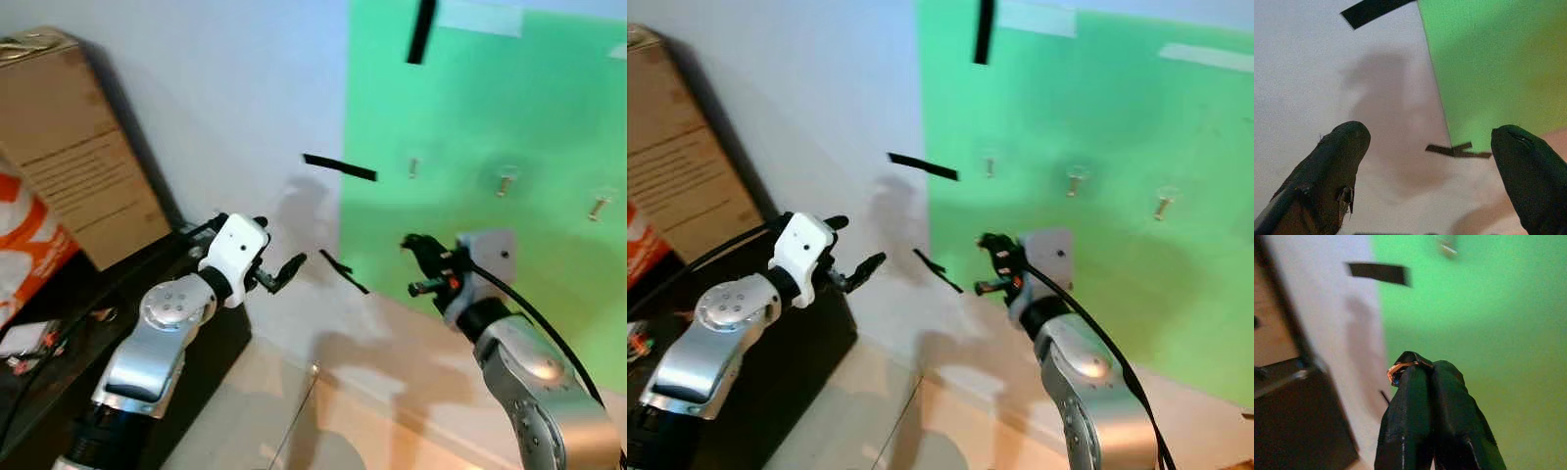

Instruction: Hang keys on a hook

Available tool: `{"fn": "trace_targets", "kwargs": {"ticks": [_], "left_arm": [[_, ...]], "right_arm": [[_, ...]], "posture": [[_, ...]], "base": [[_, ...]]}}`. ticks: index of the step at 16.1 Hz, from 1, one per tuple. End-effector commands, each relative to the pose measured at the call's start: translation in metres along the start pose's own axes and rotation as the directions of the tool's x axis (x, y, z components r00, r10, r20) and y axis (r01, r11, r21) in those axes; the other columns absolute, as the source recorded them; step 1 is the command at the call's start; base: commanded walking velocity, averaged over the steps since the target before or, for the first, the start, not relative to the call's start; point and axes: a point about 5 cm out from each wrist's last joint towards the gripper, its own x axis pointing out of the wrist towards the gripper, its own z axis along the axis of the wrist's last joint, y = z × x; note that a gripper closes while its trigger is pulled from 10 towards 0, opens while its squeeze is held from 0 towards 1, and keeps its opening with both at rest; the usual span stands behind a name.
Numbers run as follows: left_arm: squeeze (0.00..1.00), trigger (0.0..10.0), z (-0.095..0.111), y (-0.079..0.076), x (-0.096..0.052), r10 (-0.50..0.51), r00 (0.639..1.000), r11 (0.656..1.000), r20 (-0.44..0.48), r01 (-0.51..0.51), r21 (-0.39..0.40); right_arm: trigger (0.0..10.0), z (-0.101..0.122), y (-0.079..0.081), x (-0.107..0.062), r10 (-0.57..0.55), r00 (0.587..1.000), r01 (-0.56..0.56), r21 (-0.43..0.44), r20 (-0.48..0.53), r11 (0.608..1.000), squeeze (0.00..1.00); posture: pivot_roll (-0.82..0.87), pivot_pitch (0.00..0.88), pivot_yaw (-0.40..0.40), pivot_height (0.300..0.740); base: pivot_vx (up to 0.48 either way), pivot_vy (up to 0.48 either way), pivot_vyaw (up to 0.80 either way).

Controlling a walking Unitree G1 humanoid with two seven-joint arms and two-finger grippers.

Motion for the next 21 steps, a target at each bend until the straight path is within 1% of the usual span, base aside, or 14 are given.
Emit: {"fn": "trace_targets", "kwargs": {"ticks": [1, 3, 4, 5, 6, 7, 8, 11, 17, 21], "left_arm": [[0.00, 10.0, 0.006, 0.003, -0.003, -0.018, 1.000, 1.000, 0.021, 0.017, 0.026], [0.00, 10.0, 0.009, 0.001, -0.003, -0.081, 0.996, 0.996, 0.029, 0.080, 0.029], [0.00, 10.0, 0.012, -0.002, -0.004, -0.136, 0.990, 0.991, 0.047, 0.136, 0.012], [0.00, 10.0, 0.018, -0.007, -0.004, -0.224, 0.972, 0.974, 0.071, 0.224, 0.003], [0.00, 10.0, 0.019, -0.009, -0.004, -0.258, 0.963, 0.966, 0.078, 0.258, -0.001], [0.00, 10.0, 0.025, -0.013, -0.006, -0.330, 0.938, 0.943, 0.104, 0.334, -0.014], [0.00, 10.0, 0.027, -0.015, -0.007, -0.369, 0.923, 0.928, 0.111, 0.373, -0.011], [0.00, 10.0, 0.028, -0.016, -0.006, -0.372, 0.921, 0.927, 0.112, 0.376, -0.011], [0.00, 10.0, 0.027, -0.016, -0.008, -0.381, 0.918, 0.923, 0.106, 0.385, -0.012], [0.00, 10.0, 0.027, -0.016, -0.009, -0.385, 0.917, 0.922, 0.108, 0.388, -0.011]], "right_arm": [[10.0, 0.007, 0.004, 0.003, 0.047, 0.999, -0.047, -0.010, 0.016, 0.999, 0.00], [10.0, 0.015, 0.002, 0.011, 0.070, 0.997, -0.070, -0.022, 0.037, 0.997, 0.00], [10.0, 0.021, 0.000, 0.016, 0.077, 0.996, -0.076, -0.018, 0.046, 0.997, 0.00], [10.0, 0.028, -0.002, 0.022, 0.083, 0.995, -0.082, -0.015, 0.051, 0.997, 0.00], [10.0, 0.030, -0.003, 0.024, 0.085, 0.995, -0.084, -0.012, 0.052, 0.996, 0.00], [10.0, 0.034, -0.007, 0.028, 0.074, 0.996, -0.074, 0.002, 0.052, 0.997, 0.00], [10.0, 0.037, -0.012, 0.032, 0.049, 0.997, -0.050, 0.024, 0.057, 0.998, 0.00], [10.0, 0.044, -0.015, 0.037, 0.042, 0.996, -0.045, 0.039, 0.082, 0.998, 0.00], [10.0, 0.053, -0.013, 0.050, 0.044, 0.993, -0.052, 0.076, 0.109, 0.996, 0.00], [10.0, 0.055, -0.019, 0.054, -0.005, 0.993, -0.008, 0.109, 0.118, 0.994, 0.00]], "posture": [[-0.08, 0.000, 0.039, 0.740], [-0.08, 0.000, 0.036, 0.740], [-0.08, 0.000, 0.028, 0.740], [-0.08, 0.000, 0.027, 0.740], [-0.07, 0.000, 0.022, 0.740], [-0.07, 0.000, 0.020, 0.740], [-0.07, 0.000, 0.013, 0.740], [-0.07, 0.000, 0.013, 0.740], [-0.06, 0.000, 0.007, 0.740], [-0.05, 0.000, 0.004, 0.740]], "base": [[0.000, 0.000, 0.00], [0.000, 0.000, 0.00], [0.000, 0.000, 0.00], [0.000, 0.000, 0.00], [0.000, 0.000, 0.00], [0.000, 0.000, 0.00], [0.000, 0.000, 0.00], [0.000, 0.000, 0.00], [0.000, 0.000, 0.00], [0.000, 0.000, 0.00]]}}
